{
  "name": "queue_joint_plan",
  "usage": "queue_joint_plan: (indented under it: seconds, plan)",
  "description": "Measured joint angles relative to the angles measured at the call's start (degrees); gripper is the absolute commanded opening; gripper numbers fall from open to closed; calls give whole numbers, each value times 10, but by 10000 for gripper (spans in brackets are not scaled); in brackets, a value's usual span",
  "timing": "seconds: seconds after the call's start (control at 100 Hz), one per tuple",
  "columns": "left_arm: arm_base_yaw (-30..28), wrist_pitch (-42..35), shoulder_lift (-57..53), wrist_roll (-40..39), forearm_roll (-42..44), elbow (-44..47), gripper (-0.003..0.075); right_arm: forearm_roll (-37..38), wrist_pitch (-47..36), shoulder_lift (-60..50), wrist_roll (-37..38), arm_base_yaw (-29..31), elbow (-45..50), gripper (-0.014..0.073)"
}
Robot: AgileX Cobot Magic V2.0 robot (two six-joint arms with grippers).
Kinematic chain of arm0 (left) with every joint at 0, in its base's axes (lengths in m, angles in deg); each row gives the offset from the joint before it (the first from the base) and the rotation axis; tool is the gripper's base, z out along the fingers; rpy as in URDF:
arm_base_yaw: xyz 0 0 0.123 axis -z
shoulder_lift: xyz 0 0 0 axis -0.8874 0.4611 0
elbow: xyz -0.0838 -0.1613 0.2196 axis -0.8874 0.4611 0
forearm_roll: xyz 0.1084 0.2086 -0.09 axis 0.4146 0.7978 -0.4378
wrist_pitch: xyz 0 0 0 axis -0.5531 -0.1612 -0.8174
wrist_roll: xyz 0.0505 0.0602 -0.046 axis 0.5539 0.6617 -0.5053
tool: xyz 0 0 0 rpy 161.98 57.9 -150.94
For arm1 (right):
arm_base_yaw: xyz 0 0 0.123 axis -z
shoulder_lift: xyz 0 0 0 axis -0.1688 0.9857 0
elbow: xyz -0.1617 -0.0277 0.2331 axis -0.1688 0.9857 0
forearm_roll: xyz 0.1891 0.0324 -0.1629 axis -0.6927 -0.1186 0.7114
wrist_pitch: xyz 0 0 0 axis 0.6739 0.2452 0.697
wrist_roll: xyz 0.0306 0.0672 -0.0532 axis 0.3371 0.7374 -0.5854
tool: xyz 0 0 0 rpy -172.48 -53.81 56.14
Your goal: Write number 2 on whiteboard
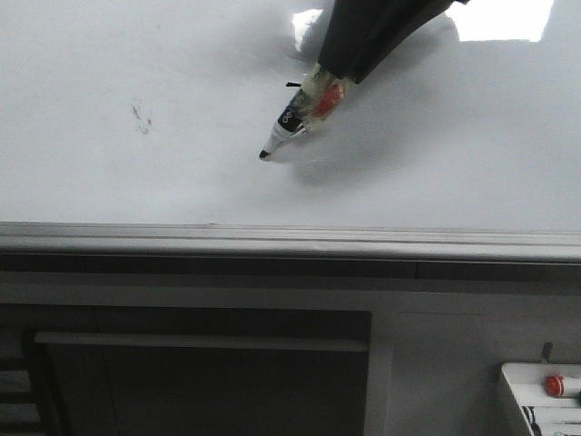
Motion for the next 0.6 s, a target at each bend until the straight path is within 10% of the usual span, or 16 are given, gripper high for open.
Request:
queue_joint_plan:
  seconds: [0.6]
  plan:
    - [0, 0, 0, 0, 0, 0, 472, 7, 47, -27, -1, 56, 13, 15]
